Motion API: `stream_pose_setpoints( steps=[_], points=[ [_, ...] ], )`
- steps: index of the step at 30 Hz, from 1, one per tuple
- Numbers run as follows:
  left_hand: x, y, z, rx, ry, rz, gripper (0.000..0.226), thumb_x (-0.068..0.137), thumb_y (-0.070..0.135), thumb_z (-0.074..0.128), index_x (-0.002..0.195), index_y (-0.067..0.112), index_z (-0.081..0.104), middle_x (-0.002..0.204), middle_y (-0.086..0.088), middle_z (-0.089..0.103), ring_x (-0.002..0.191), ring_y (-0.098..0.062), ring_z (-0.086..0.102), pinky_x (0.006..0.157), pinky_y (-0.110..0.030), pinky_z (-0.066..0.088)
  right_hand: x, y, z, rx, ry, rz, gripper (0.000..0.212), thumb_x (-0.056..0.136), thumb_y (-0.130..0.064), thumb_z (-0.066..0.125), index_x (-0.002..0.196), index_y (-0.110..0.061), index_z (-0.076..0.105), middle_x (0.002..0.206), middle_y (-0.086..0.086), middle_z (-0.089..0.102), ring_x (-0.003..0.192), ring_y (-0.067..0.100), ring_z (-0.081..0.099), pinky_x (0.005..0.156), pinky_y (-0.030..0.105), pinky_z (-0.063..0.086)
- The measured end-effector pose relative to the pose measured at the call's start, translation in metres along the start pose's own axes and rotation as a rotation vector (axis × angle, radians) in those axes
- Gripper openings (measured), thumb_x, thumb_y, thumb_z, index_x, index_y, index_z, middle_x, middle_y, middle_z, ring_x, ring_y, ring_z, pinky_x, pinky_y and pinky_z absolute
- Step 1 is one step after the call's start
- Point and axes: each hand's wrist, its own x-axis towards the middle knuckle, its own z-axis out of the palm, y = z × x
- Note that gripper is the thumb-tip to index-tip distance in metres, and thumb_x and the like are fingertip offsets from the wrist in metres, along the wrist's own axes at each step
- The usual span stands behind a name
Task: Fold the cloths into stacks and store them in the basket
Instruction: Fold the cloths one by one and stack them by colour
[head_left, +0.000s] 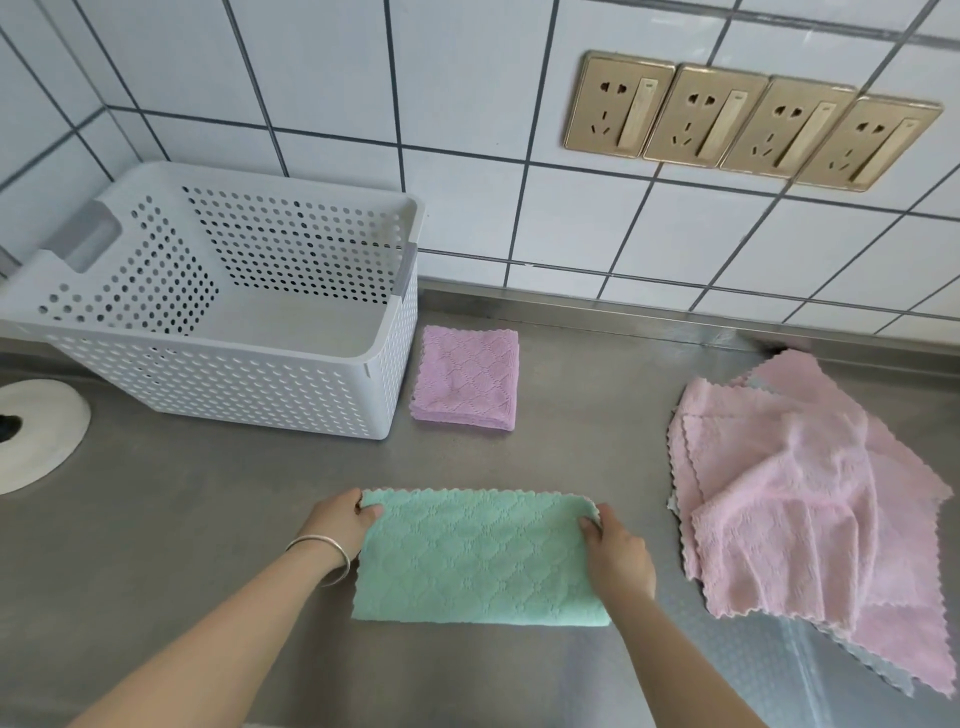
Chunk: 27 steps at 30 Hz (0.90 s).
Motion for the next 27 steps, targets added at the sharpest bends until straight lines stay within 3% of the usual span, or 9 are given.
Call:
stream_pose_setpoints(
  steps=[4, 7, 11, 14, 17, 19, 21, 23, 27],
  points=[
    [0.004, 0.005, 0.001, 0.093, 0.027, -0.025, 0.026, 0.089, 0.037, 0.05, 0.094, 0.012, 0.056, 0.101, -0.012, 0.065, 0.095, -0.03, 0.059, 0.076, -0.032, 0.042, 0.002, -0.005, -0.001, 0.013, -0.047, 0.049, 0.032, 0.096, -0.042, 0.04, 0.115, -0.017, 0.045, 0.105, 0.013, 0.065, 0.092, 0.031, 0.06, 0.067, 0.031, 0.041],
    [-0.005, 0.001, 0.006, 0.064, 0.261, -0.026, 0.029, 0.08, 0.039, 0.062, 0.093, 0.015, 0.052, 0.097, -0.008, 0.063, 0.091, -0.031, 0.06, 0.073, -0.034, 0.046, -0.002, -0.002, -0.006, 0.247, -0.029, 0.069, 0.045, 0.093, -0.046, 0.045, 0.126, -0.015, 0.041, 0.116, 0.012, 0.062, 0.103, 0.03, 0.059, 0.077, 0.033, 0.042],
    [-0.019, 0.013, 0.027, 0.215, 0.554, 0.345, 0.042, 0.07, 0.031, 0.069, 0.106, 0.015, 0.056, 0.105, -0.011, 0.058, 0.093, -0.034, 0.057, 0.073, -0.042, 0.051, -0.018, 0.011, -0.011, 0.388, 0.036, 0.104, 0.047, 0.093, -0.035, 0.051, 0.132, -0.013, 0.038, 0.096, 0.0, 0.056, 0.089, 0.022, 0.054, 0.078, 0.034, 0.044],
    [-0.038, 0.041, 0.048, 0.421, 0.351, 0.691, 0.045, 0.071, 0.044, 0.044, 0.113, 0.032, 0.049, 0.12, 0.007, 0.055, 0.107, -0.018, 0.049, 0.089, -0.044, 0.048, -0.033, 0.018, -0.006, 0.382, 0.017, 0.156, 0.047, 0.09, -0.026, 0.055, 0.132, -0.013, 0.04, 0.098, -0.001, 0.055, 0.09, 0.019, 0.052, 0.08, 0.032, 0.042],
    [-0.049, 0.066, 0.068, 0.607, 0.098, 0.821, 0.053, 0.076, 0.05, 0.031, 0.123, 0.037, 0.05, 0.134, 0.012, 0.054, 0.127, -0.015, 0.047, 0.095, -0.052, 0.047, -0.045, 0.018, 0.003, 0.341, -0.02, 0.181, 0.046, 0.089, -0.025, 0.054, 0.131, -0.014, 0.04, 0.113, 0.002, 0.057, 0.098, 0.021, 0.055, 0.084, 0.034, 0.043],
    [-0.05, 0.077, 0.078, 0.743, -0.034, 0.868, 0.071, 0.076, 0.057, 0.011, 0.141, 0.036, 0.026, 0.154, 0.013, 0.01, 0.144, -0.015, 0.01, 0.111, -0.06, 0.018, -0.05, 0.017, 0.007, 0.303, -0.045, 0.199, 0.044, 0.087, -0.024, 0.054, 0.128, -0.015, 0.041, 0.122, 0.002, 0.055, 0.107, 0.022, 0.055, 0.085, 0.033, 0.043],
    [-0.048, 0.076, 0.088, 0.786, -0.185, 0.814, 0.085, 0.064, 0.066, -0.006, 0.144, 0.037, -0.007, 0.143, 0.013, -0.03, 0.137, -0.015, -0.03, 0.11, -0.062, -0.009, -0.053, 0.016, 0.009, 0.257, -0.063, 0.225, 0.039, 0.086, -0.023, 0.054, 0.123, -0.014, 0.044, 0.123, 0.001, 0.053, 0.109, 0.022, 0.054, 0.084, 0.032, 0.041],
    [-0.045, 0.072, 0.094, 0.832, -0.17, 0.803, 0.083, 0.06, 0.07, -0.007, 0.135, 0.04, -0.026, 0.14, 0.008, -0.041, 0.127, -0.018, -0.049, 0.106, -0.063, -0.016, -0.056, 0.015, 0.009, 0.219, -0.086, 0.264, 0.036, 0.085, -0.023, 0.054, 0.119, -0.013, 0.046, 0.115, 0.001, 0.053, 0.102, 0.021, 0.053, 0.083, 0.031, 0.041],
    [-0.04, 0.065, 0.097, 0.826, -0.18, 0.77, 0.082, 0.061, 0.074, -0.002, 0.134, 0.046, -0.027, 0.132, 0.012, -0.056, 0.112, -0.017, -0.06, 0.104, -0.064, -0.022, -0.058, 0.013, 0.007, 0.157, -0.152, 0.332, 0.029, 0.085, -0.026, 0.053, 0.112, -0.015, 0.05, 0.099, -0.001, 0.054, 0.088, 0.019, 0.051, 0.072, 0.027, 0.04]
  ],
)
